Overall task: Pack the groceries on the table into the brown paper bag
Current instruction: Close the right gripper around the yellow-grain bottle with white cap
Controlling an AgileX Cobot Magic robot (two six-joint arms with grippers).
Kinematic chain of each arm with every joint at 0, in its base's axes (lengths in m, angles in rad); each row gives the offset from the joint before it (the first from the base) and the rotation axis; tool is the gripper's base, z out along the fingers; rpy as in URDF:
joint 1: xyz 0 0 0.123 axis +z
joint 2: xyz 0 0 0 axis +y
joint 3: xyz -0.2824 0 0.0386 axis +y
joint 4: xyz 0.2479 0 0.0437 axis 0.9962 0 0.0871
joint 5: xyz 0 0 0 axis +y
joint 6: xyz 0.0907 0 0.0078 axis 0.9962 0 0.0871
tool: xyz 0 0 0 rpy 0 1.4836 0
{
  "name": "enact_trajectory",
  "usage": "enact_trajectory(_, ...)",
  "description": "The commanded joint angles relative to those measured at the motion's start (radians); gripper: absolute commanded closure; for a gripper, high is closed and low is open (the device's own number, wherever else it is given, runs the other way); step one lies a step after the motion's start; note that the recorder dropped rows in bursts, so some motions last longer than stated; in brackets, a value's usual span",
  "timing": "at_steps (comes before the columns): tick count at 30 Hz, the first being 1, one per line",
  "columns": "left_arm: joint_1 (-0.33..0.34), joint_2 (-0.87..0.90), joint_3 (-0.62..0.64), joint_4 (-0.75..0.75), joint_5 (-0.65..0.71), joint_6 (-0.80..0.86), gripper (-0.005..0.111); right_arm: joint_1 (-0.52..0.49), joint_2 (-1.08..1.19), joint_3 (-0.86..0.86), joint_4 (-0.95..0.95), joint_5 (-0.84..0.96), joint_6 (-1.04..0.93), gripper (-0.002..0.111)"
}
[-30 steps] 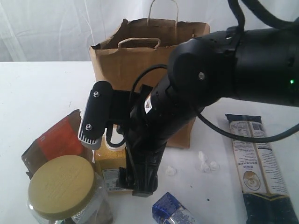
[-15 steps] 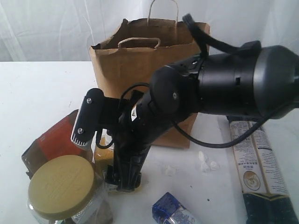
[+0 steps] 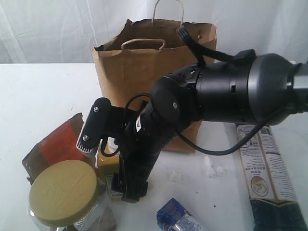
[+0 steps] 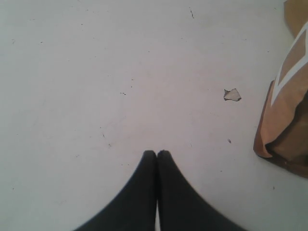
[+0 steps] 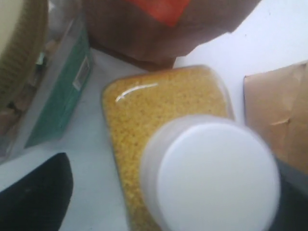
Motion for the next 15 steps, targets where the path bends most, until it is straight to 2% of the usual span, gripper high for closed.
enact_trajectory(1,-0.004,-0.004,0.006,-0.005,0.002,-0.001,0.107,-0.008,0.001,-0.004,0.003,0.041,0.053,0.034)
enact_trajectory(7,-0.004,-0.004,0.006,-0.005,0.002,-0.001,0.107,-0.008,0.001,-0.004,0.003,0.054,0.053,0.062)
enact_trajectory(15,-0.004,-0.004,0.006,-0.005,0.002,-0.001,0.107,-0.008,0.001,-0.004,0.003,0.054,0.074,0.08)
